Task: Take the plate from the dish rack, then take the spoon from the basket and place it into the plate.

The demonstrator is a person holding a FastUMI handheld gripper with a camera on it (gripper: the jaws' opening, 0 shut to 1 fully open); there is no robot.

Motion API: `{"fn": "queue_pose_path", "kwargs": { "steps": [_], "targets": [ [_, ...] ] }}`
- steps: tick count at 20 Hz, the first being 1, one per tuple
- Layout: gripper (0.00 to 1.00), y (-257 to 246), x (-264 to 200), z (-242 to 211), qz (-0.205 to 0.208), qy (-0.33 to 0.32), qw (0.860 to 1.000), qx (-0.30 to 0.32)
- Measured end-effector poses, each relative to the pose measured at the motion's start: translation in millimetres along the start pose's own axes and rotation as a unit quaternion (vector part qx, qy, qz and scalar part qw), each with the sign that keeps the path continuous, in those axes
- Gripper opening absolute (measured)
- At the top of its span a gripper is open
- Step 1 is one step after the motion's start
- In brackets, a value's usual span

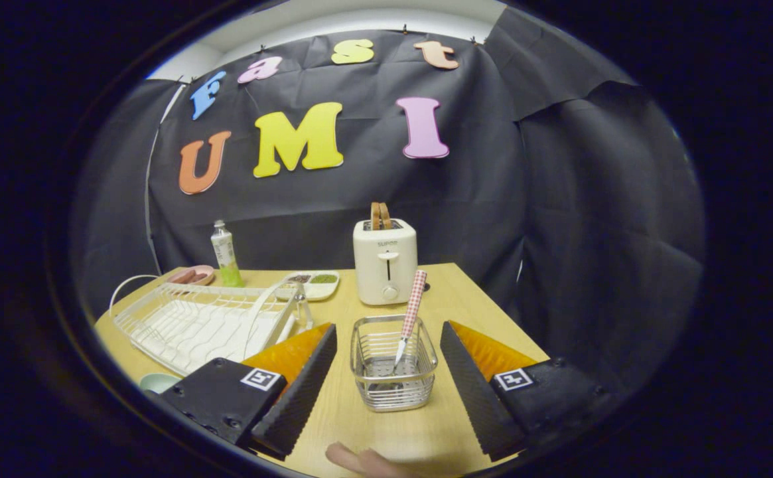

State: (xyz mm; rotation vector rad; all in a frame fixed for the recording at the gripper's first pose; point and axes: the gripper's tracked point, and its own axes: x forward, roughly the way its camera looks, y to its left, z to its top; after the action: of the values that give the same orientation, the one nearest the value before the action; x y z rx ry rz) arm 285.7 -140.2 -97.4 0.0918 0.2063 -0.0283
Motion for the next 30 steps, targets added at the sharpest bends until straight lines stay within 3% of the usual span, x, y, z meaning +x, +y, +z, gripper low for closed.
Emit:
{"fn": "queue_pose_path", "kwargs": {
  "steps": [3, 8, 12, 14, 17, 20, 24, 30],
  "targets": [
    [1.0, -16.6, 28.0, 15.6, -0.005, 0.016, 0.999, 0.031],
    [1.0, -25.6, 63.7, 22.1, -0.024, 0.031, 0.999, -0.019],
    [0.96, -19.8, 86.0, 20.0, -0.009, 0.047, 0.998, 0.028],
    [0.66, -22.8, 95.6, 10.3, -0.023, 0.063, 0.998, 0.016],
    [0.21, -13.2, 88.9, 16.1, 0.0, 0.051, 0.997, 0.05],
    [0.16, -21.2, 80.9, 28.3, -0.024, 0.024, 0.999, 0.031],
    [0.16, -14.1, 59.6, 58.9, -0.019, -0.024, 0.999, 0.016],
    [0.16, 16.3, -14.9, 124.3, -0.01, -0.137, 0.99, -0.008]
  ]
}}
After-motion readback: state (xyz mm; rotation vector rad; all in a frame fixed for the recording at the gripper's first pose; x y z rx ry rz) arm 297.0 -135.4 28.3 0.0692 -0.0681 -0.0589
